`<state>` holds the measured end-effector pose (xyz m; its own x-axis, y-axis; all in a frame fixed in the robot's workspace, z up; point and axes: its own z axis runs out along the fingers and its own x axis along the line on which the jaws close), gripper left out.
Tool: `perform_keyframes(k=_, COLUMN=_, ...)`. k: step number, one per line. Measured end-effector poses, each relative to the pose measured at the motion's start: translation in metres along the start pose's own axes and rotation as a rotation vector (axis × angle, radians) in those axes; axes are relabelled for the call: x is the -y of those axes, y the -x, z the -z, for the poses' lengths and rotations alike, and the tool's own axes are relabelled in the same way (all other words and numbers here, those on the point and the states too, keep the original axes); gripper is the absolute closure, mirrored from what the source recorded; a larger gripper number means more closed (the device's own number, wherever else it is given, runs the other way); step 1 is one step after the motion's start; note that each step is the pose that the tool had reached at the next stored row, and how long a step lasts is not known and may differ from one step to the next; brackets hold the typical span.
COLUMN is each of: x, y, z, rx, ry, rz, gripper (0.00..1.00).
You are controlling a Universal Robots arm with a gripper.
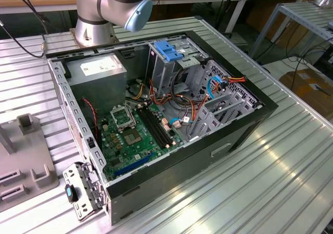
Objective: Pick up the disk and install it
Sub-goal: 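Reach for the disk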
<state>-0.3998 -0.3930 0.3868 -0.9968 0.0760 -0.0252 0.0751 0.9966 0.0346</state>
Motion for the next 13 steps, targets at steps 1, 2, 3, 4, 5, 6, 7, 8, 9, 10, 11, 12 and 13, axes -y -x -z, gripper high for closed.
perform_keyframes(k=1, x=-0.0001, y=0.0, z=0.0, rx=0.0, ry=-0.0002, rz=0.0, gripper=0.69)
perform_keyframes(k=2, x=-0.0003, y=0.0, z=0.0, rx=0.0, ry=-0.0005, rz=0.0, gripper=0.69)
perform_keyframes(k=3, x=-0.0005, y=0.0, z=0.0, rx=0.0, ry=-0.0008, rz=0.0, gripper=0.69)
perform_keyframes(k=4, x=-0.0007, y=-0.0001, z=0.0, rx=0.0, ry=-0.0009, rz=0.0, gripper=0.69)
perform_keyframes(k=5, x=-0.001, y=-0.0002, z=-0.0001, rx=0.0001, ry=-0.001, rz=0.0, gripper=0.69)
perform_keyframes(k=6, x=-0.0012, y=-0.0002, z=-0.0002, rx=0.0001, ry=-0.0012, rz=0.0, gripper=0.69)
perform_keyframes(k=7, x=-0.0015, y=-0.0003, z=-0.0002, rx=0.0001, ry=-0.0015, rz=0.0, gripper=0.69)
perform_keyframes(k=8, x=-0.0019, y=-0.0004, z=-0.0002, rx=0.0001, ry=-0.0017, rz=0.0, gripper=0.69)
perform_keyframes(k=9, x=-0.0025, y=-0.0005, z=-0.0003, rx=0.0, ry=-0.0018, rz=0.0, gripper=0.69)
perform_keyframes(k=10, x=-0.0031, y=-0.0007, z=-0.0005, rx=0.0001, ry=-0.0018, rz=0.0, gripper=0.69)
perform_keyframes(k=11, x=-0.0038, y=-0.0009, z=-0.0007, rx=0.0001, ry=-0.0019, rz=0.0, gripper=0.69)
perform_keyframes(k=12, x=-0.0049, y=-0.0011, z=-0.0009, rx=0.0001, ry=-0.002, rz=0.0, gripper=0.69)
perform_keyframes(k=13, x=-0.0059, y=-0.0013, z=-0.001, rx=0.0001, ry=-0.0021, rz=0.0, gripper=0.69)
